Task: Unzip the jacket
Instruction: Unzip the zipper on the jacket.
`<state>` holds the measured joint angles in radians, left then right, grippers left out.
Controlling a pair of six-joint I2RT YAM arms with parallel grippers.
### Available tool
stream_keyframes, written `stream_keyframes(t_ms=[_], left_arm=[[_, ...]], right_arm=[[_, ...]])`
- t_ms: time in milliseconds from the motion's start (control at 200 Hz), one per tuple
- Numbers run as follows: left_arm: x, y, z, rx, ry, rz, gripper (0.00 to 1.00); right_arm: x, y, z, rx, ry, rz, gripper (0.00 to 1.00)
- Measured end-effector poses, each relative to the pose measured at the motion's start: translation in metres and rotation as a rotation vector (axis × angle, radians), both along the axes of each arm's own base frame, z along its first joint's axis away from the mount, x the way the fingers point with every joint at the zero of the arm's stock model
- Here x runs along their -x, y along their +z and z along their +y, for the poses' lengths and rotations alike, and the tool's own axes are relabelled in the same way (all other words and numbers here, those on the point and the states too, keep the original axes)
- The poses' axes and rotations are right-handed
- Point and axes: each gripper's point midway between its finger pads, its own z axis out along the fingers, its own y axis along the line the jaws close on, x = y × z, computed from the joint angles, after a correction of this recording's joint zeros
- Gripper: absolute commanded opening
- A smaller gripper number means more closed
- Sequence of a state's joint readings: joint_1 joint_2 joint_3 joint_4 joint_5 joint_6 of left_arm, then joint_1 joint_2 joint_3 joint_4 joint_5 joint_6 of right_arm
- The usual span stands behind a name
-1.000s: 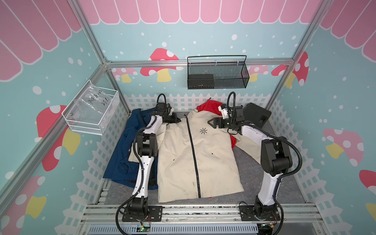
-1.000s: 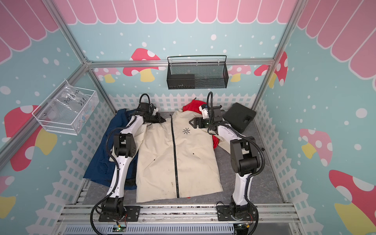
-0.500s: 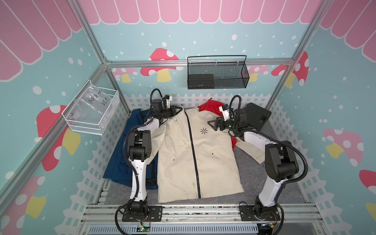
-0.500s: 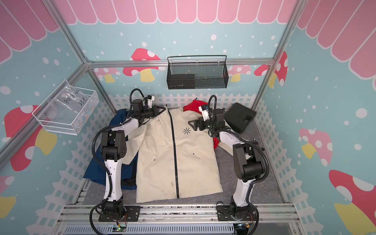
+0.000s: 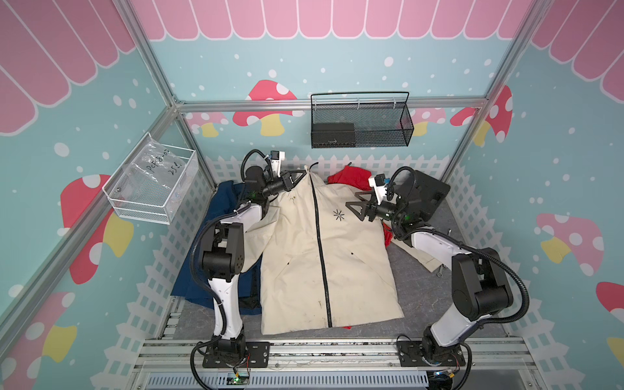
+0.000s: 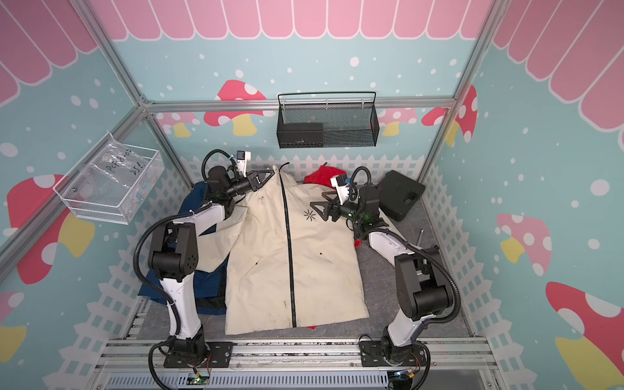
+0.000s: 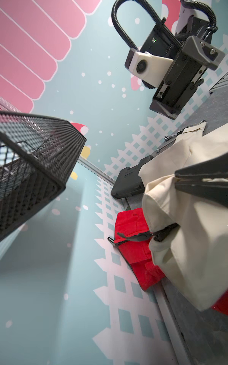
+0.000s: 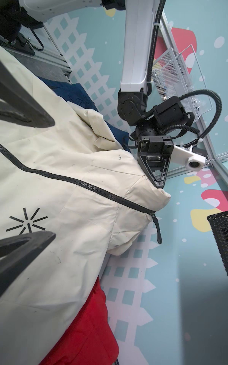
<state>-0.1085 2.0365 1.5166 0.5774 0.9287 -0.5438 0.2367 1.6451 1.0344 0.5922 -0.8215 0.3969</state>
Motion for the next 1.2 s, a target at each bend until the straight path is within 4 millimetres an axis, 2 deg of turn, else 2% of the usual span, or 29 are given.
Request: stream_keyframes(t_ms=[115, 225, 315, 510, 706, 926, 1201], left_arm=[[0.024, 0.018, -0.012, -0.098, 0.014, -0.072, 0.00], [0.047, 0.021, -0.023, -0.166, 0.006, -0.126, 0.00], [0.061, 0.013, -0.030, -0.209, -0.012, -0.140, 0.00], [0.076, -0.013, -0.033, -0.325, -0.031, -0.130, 0.00], [0.096, -0.021, -0.040, -0.407, -0.061, -0.163, 0.00], [0.110, -0.023, -0.041, -0.433, -0.072, -0.187, 0.00], [0.117, -0.017, -0.039, -0.448, -0.074, -0.210, 0.00]], right_arm=[[0.000, 0.004, -0.004, 0.002, -0.029, -0.004, 0.81], [-0.002, 0.003, -0.007, -0.001, -0.057, 0.023, 0.78], [-0.002, 0.000, -0.007, -0.021, -0.067, 0.064, 0.74], [0.010, -0.005, -0.004, -0.087, -0.023, 0.107, 0.71], [0.015, 0.005, 0.002, -0.046, 0.001, -0.062, 0.67], [0.016, 0.003, 0.018, 0.051, 0.036, -0.272, 0.59], [0.002, -0.018, 0.057, 0.085, 0.092, -0.306, 0.48]])
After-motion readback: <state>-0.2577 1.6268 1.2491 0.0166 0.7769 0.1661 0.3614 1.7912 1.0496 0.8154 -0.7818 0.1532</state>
